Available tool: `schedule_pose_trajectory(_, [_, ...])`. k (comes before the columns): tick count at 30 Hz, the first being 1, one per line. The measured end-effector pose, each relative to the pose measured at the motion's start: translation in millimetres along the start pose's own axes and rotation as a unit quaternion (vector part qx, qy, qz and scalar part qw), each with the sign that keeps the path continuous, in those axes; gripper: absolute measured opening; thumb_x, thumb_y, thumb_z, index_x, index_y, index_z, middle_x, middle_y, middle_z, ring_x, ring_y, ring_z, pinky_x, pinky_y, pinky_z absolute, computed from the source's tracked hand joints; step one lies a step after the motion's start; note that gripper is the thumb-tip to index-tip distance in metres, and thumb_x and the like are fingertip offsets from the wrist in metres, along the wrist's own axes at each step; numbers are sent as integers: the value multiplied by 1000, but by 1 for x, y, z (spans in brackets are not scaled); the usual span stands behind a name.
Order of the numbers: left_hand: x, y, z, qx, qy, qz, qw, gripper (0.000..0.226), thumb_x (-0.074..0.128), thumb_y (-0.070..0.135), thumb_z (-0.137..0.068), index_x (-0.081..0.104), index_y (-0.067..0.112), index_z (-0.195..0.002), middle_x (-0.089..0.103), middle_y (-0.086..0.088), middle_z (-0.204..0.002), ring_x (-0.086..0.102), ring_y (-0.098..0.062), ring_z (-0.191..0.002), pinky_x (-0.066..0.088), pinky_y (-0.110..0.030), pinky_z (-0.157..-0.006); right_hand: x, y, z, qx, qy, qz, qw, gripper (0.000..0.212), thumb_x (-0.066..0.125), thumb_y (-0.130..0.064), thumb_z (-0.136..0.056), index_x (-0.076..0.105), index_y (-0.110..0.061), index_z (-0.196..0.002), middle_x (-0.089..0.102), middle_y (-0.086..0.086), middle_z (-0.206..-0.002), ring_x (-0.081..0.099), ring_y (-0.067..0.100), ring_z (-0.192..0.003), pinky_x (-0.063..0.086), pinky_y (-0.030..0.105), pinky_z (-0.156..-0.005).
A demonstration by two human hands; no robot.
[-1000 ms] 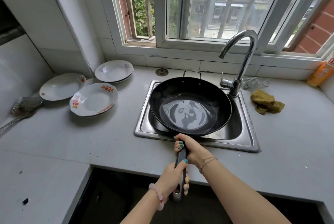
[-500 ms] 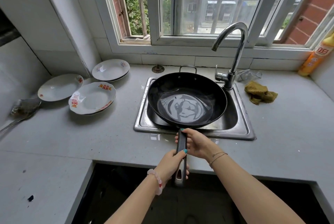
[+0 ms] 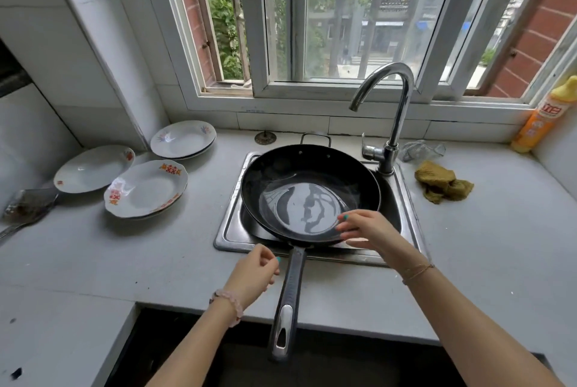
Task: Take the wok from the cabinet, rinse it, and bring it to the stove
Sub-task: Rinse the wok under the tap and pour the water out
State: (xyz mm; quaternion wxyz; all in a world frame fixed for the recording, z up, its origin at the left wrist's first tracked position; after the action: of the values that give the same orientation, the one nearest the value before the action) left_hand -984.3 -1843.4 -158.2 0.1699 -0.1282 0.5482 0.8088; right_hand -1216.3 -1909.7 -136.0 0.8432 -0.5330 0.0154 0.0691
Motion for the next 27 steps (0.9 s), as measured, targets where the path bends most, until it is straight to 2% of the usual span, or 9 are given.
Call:
schedule_pose_trajectory(7, [-4,22,-12,57,57,-75,994,4,53,24,-90,52,22,-87,65,-3,-86,61,-18,-76,52,-33,-71,-70,-46,-78,-88,126,8,988,19,49,-6,-89,61,-10,-104,63,8,-89,54,12,-70,43,23,-62])
schedule_pose_trajectory(10, [-5,45,-18,93,101,-127,982,4,53,29,-90,50,27,-89,61,8,-80,58,-9,-71,48,-26,-63,-85,-71,-113,-119,131,70,982,31,52,-6,-87,61,-3,-116,61,6,-96,56,17,-84,49,30,-77])
schedule_pose_trajectory(13, [-4,65,-27,114,140,-157,971,5,52,32,-89,50,28,-91,61,11,-79,59,-7,-72,51,-29,-64,-89,-87,-140,-130,123,113,977,41,48,-3,-87,53,-2,-128,60,6,-110,53,16,-98,41,24,-84])
schedule_pose_trajectory(16, [-2,89,-33,179,202,-274,923,13,54,33,-87,51,27,-99,61,11,-83,58,-10,-78,50,-28,-65,-91,-94,-159,-132,117,144,974,53,45,-3,-88,39,-5,-140,51,12,-135,49,17,-110,34,22,-92])
schedule_pose_trajectory(19, [6,111,-38,269,243,-377,852,28,71,21,-75,61,15,-101,64,5,-82,62,-18,-75,54,-32,-67,-93,-97,-173,-144,107,157,971,53,43,-3,-87,36,-3,-140,49,17,-138,50,29,-122,39,30,-97])
schedule_pose_trajectory(21, [7,116,-43,281,254,-407,831,35,77,18,-68,64,10,-99,67,2,-82,65,-21,-74,56,-33,-69,-95,-96,-179,-148,110,159,970,48,42,-2,-87,40,3,-134,52,22,-133,49,38,-121,42,34,-96])
schedule_pose_trajectory(23, [7,116,-47,276,255,-412,830,35,78,17,-67,65,10,-99,68,1,-82,66,-21,-74,56,-32,-69,-95,-97,-184,-158,103,156,969,36,41,2,-83,47,12,-118,60,26,-107,56,39,-95,48,28,-79])
schedule_pose_trajectory(25, [4,109,-50,261,255,-415,833,34,78,17,-67,65,10,-98,67,2,-80,65,-21,-71,54,-31,-66,-92,-97,-189,-172,93,155,968,11,39,5,-79,47,9,-86,40,11,-72,35,21,-65,30,23,-53])
schedule_pose_trajectory(27, [-1,99,-52,230,255,-388,855,30,74,19,-73,63,13,-100,65,4,-83,63,-18,-75,51,-29,-68,-88,-98,-193,-188,79,138,969,15,37,7,-77,37,-7,-71,24,1,-66,20,14,-62,17,27,-53])
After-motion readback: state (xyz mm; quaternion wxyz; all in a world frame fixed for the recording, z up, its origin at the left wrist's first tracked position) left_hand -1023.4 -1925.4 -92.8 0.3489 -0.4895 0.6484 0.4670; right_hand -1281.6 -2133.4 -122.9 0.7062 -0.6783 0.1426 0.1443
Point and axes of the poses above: each hand's wrist, its own z-axis away from the middle knuckle, its own x-axis out of the palm, y = z × x, the point moved 6 cm from there along -z, towards the middle knuckle
